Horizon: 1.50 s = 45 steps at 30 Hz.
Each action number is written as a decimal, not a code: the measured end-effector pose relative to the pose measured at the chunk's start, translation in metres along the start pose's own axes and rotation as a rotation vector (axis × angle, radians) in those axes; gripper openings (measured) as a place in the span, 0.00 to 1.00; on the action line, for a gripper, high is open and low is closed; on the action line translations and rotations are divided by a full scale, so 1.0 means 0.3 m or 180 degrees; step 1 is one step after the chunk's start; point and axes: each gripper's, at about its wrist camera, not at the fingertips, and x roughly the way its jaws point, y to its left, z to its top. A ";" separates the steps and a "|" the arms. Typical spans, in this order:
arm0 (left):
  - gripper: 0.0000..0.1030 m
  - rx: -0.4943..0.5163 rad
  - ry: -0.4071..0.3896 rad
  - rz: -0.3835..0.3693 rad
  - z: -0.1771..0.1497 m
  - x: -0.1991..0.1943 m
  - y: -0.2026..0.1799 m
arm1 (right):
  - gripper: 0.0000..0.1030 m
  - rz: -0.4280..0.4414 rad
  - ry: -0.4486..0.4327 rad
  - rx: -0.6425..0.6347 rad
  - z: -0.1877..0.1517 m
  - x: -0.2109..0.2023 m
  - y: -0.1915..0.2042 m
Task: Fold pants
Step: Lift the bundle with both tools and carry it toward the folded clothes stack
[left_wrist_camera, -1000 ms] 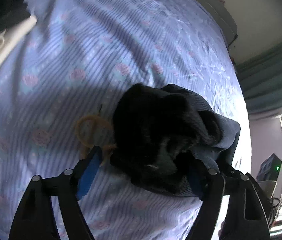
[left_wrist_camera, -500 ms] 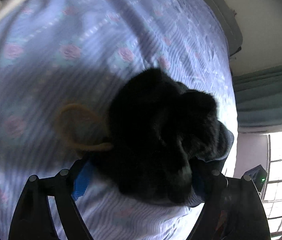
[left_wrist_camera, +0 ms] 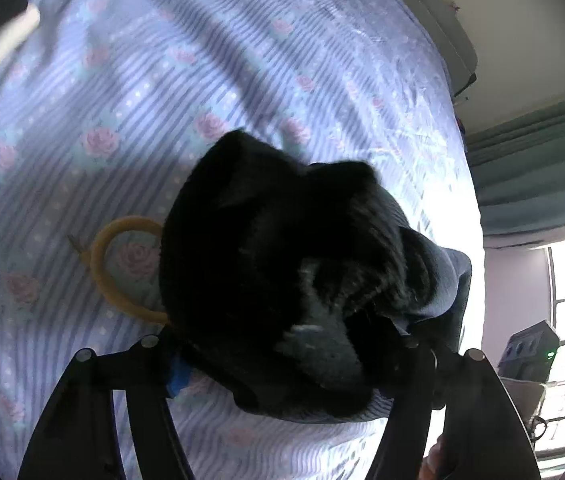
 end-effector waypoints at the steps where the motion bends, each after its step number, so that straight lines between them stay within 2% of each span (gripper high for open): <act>1: 0.63 0.0037 -0.0011 -0.0005 -0.002 -0.011 -0.009 | 0.54 -0.0020 -0.0037 -0.0024 -0.004 -0.022 0.013; 8: 0.63 0.0254 0.0025 -0.0124 -0.021 -0.108 -0.048 | 0.53 -0.0041 -0.0176 0.0000 -0.057 -0.161 0.049; 13: 0.63 0.0391 -0.0016 -0.0188 -0.061 -0.226 -0.082 | 0.53 -0.0098 -0.0299 -0.0043 -0.108 -0.294 0.115; 22: 0.63 0.0683 -0.0202 -0.0334 -0.121 -0.534 -0.163 | 0.53 -0.0166 -0.0581 -0.0226 -0.207 -0.583 0.312; 27: 0.63 0.0807 -0.0338 -0.0352 -0.184 -0.705 -0.213 | 0.53 -0.0109 -0.0725 -0.0273 -0.284 -0.744 0.397; 36: 0.63 0.0587 -0.0661 -0.0269 -0.328 -0.970 -0.219 | 0.53 0.0139 -0.0709 -0.0547 -0.369 -0.951 0.502; 45: 0.63 0.0368 -0.0936 -0.0142 -0.465 -1.198 -0.170 | 0.53 0.0406 -0.0547 -0.0901 -0.412 -1.059 0.605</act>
